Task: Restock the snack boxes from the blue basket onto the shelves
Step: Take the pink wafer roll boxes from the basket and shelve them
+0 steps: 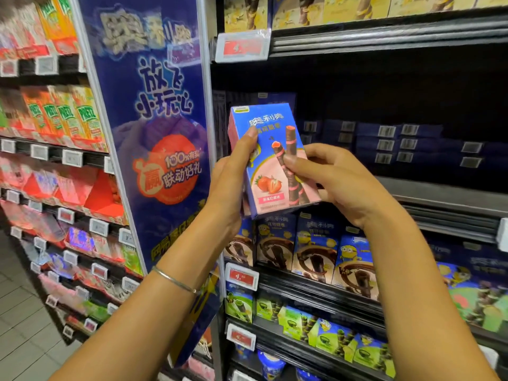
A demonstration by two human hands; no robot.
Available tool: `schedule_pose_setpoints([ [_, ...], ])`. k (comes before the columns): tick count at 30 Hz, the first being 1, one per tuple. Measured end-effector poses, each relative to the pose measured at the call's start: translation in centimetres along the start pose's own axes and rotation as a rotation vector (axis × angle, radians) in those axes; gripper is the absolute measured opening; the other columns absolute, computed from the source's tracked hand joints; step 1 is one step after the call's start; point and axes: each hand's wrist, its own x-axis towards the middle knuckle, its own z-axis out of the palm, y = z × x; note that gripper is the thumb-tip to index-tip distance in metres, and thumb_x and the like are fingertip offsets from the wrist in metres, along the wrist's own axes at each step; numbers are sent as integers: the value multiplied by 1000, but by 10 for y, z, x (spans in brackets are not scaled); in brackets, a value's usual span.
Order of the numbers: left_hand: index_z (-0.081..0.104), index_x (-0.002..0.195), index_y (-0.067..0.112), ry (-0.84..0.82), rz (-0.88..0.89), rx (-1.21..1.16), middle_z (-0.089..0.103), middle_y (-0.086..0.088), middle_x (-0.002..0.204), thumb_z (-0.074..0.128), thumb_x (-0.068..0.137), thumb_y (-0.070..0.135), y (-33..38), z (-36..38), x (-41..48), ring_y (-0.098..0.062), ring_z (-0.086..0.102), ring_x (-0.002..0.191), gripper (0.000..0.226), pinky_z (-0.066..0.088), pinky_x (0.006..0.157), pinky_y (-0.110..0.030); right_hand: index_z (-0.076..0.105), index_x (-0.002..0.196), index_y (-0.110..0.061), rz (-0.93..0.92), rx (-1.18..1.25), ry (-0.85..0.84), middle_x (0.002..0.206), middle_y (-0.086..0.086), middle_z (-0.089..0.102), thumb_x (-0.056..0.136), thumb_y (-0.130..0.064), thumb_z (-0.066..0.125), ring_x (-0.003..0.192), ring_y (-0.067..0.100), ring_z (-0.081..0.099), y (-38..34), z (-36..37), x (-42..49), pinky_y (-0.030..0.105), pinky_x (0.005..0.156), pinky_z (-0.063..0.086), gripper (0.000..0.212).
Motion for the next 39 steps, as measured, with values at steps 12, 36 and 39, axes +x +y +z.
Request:
schedule_pose_setpoints([
  [12,72,95,21,111,16,183,82,-14,104,51,72,81,-7,6,8,-36,80,96,68,56,96,-67,69,109,-12,20,58,96,101,4,79,92,-31,73,91,22,77,5,-10,3,31,65,61,27],
  [36,59,138,-6,190,63,103,73,-27,124,64,102,46,12,5,8,-39,73,101,64,60,92,-56,68,103,-3,116,-264,516,103,20,74,85,-20,81,94,33,73,7,-73,57,53,83,61,28],
  [39,59,139,-6,185,67,87,72,-28,126,64,103,45,15,9,8,-43,73,105,63,58,94,-61,69,105,-1,159,-440,504,109,21,71,85,-22,81,99,33,70,9,-71,70,52,85,60,32],
])
